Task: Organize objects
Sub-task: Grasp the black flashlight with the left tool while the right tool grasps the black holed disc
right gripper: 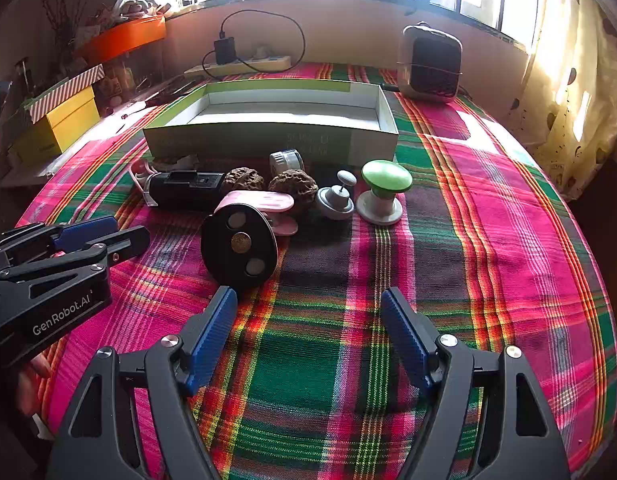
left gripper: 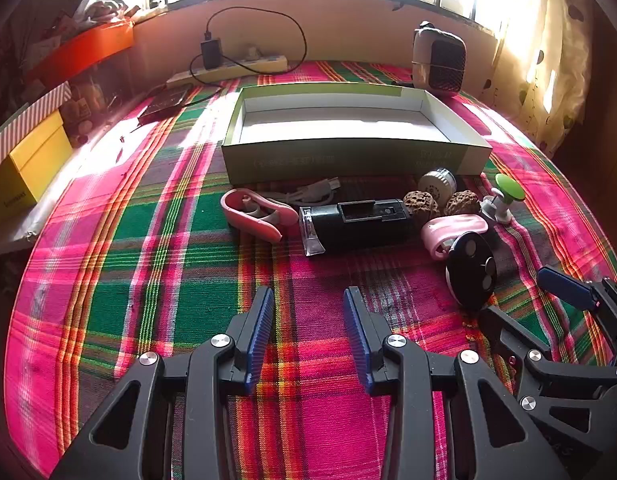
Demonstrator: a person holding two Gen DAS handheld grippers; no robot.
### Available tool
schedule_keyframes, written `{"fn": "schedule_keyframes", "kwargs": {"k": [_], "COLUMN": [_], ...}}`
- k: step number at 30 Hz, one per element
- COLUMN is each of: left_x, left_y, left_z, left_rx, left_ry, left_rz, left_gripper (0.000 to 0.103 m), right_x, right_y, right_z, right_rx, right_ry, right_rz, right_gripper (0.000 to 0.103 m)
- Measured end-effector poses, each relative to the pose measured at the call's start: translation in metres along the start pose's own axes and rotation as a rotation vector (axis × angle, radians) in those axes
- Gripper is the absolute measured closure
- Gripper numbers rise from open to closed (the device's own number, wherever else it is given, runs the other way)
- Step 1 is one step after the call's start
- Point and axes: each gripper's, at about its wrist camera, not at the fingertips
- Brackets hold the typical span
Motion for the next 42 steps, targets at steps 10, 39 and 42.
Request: {"fn": "schedule_keyframes", "kwargs": {"k": [10, 39, 42], "left_x": [0.001, 0.030, 0.040], "left_y": [0.000, -0.013, -0.008], "left_z": [0.000, 0.009, 0.005], "left_rx": [0.001, -0.227, -0.240], "left_ry": [0.000, 0.215, 0.255], "left_rz": [0.002, -0.074, -0.080], "left_gripper": [0.069, 0.069, 0.069], "right_x": [0.000, 0.028, 0.029], "right_y": [0.000, 0.015, 0.014], "right_z": [0.002, 0.022, 0.016], "right_rx": [0.000, 0.087, 0.082], "right_ry": [0.000, -0.108, -0.091], "right_rz": [0.001, 0.049, 0.042], "right_gripper": [0.028, 0.042, 0.054]}}
Point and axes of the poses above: each gripper's, at about its wrist camera, not at the fingertips, and y roughly the way its jaws point, z to its left, x to its top, and after that the axes turned 4 degrees about z, right-handed
